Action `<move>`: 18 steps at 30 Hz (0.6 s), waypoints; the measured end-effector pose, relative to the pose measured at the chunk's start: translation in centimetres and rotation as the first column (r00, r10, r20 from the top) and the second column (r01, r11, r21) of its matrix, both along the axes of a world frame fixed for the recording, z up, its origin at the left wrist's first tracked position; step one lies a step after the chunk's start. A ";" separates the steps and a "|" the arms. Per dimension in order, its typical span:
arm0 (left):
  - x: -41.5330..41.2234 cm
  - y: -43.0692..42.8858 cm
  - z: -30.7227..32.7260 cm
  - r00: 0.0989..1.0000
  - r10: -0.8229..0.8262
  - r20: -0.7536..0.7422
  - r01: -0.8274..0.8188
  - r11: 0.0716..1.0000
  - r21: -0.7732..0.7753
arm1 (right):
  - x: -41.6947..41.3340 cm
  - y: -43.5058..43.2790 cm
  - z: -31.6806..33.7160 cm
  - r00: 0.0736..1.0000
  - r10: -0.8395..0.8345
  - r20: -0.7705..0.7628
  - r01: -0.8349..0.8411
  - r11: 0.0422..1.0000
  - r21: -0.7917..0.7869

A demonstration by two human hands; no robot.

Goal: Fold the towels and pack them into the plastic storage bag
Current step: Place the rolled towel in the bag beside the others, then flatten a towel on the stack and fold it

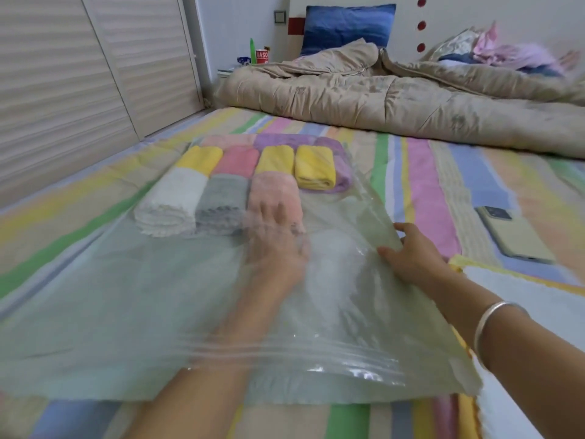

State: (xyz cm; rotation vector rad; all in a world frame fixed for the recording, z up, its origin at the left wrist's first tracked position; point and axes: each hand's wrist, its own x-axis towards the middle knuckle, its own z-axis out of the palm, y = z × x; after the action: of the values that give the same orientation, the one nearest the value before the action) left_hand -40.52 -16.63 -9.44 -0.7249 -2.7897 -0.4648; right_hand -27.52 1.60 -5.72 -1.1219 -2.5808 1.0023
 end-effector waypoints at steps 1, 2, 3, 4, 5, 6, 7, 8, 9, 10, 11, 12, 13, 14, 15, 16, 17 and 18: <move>2.7 -1.2 0.0 0.999 -0.041 0.009 0.041 0.999 0.031 | 0.8 -0.5 0.3 1.000 0.000 0.000 0.000 1.000 -0.029; 5.3 -2.3 -0.2 0.996 -0.061 0.071 0.058 0.997 0.050 | 1.6 -1.0 0.7 1.000 0.000 -0.001 0.000 0.999 -0.052; 8.2 -3.3 -0.2 0.985 -0.061 0.161 0.061 0.998 0.008 | 2.4 -1.6 1.1 1.000 0.002 -0.003 -0.003 0.998 -0.068; 10.7 -4.4 -0.1 0.977 -0.051 0.206 0.061 0.997 -0.041 | 3.4 -2.2 1.5 1.000 0.006 -0.007 -0.006 0.997 -0.081; 13.0 -5.5 0.1 0.980 -0.057 0.192 0.073 0.994 -0.077 | 4.4 -2.9 1.8 1.000 0.011 -0.020 -0.013 0.995 -0.094; 15.4 -6.4 0.8 0.989 -0.054 0.134 0.066 0.994 -0.085 | 5.4 -3.5 2.1 0.999 0.020 -0.039 -0.024 0.993 -0.117; 17.6 -7.2 1.2 0.989 -0.058 0.133 0.072 0.993 -0.097 | 6.6 -4.1 2.4 0.998 0.027 -0.061 -0.036 0.988 -0.148; 19.9 -7.8 2.0 0.981 -0.074 0.182 0.103 0.982 -0.160 | 7.8 -4.5 2.7 0.996 0.029 -0.090 -0.045 0.983 -0.181; 22.2 -8.2 2.7 0.961 -0.105 0.256 0.164 0.961 -0.221 | 9.2 -4.8 3.0 0.992 0.021 -0.125 -0.047 0.977 -0.207; 24.4 -8.4 3.7 0.945 -0.145 0.292 0.216 0.949 -0.229 | 10.7 -4.9 3.2 0.986 0.011 -0.169 -0.048 0.976 -0.214; 26.3 -8.2 5.2 0.942 -0.174 0.288 0.237 0.951 -0.200 | 12.4 -4.9 3.5 0.977 0.004 -0.215 -0.049 0.978 -0.203; 28.0 -7.8 6.4 0.946 -0.218 0.238 0.259 0.953 -0.156 | 14.4 -4.8 3.8 0.966 0.003 -0.257 -0.051 0.983 -0.178; 29.6 -7.2 7.5 0.951 -0.254 0.176 0.274 0.957 -0.095 | 16.5 -4.6 4.1 0.960 0.013 -0.279 -0.053 0.989 -0.138; 30.9 -6.3 8.5 0.945 -0.299 0.133 0.303 0.953 -0.011 | 18.8 -4.3 4.2 0.958 0.031 -0.283 -0.058 0.995 -0.087; 32.2 -5.2 8.8 0.928 -0.360 0.093 0.355 0.932 0.069 | 21.3 -3.9 4.2 0.959 0.049 -0.279 -0.059 0.998 -0.029; 33.3 -4.0 8.8 0.901 -0.429 0.063 0.415 0.896 0.162 | 23.9 -3.4 4.1 0.962 0.060 -0.266 -0.054 0.998 0.030; 34.4 -2.8 8.4 0.863 -0.503 0.039 0.481 0.844 0.237 | 26.6 -2.9 3.8 0.968 0.059 -0.243 -0.040 0.996 0.082; 35.5 -1.5 8.0 0.815 -0.578 0.035 0.547 0.788 0.282 | 29.4 -2.2 3.4 0.974 0.047 -0.220 -0.018 0.992 0.128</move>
State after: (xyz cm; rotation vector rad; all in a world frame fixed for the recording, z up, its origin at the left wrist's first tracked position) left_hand -4.99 -18.13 -1.45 -1.5134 -2.4883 -0.9881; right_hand 1.86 -0.61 -2.36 -0.8847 -2.4517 0.9008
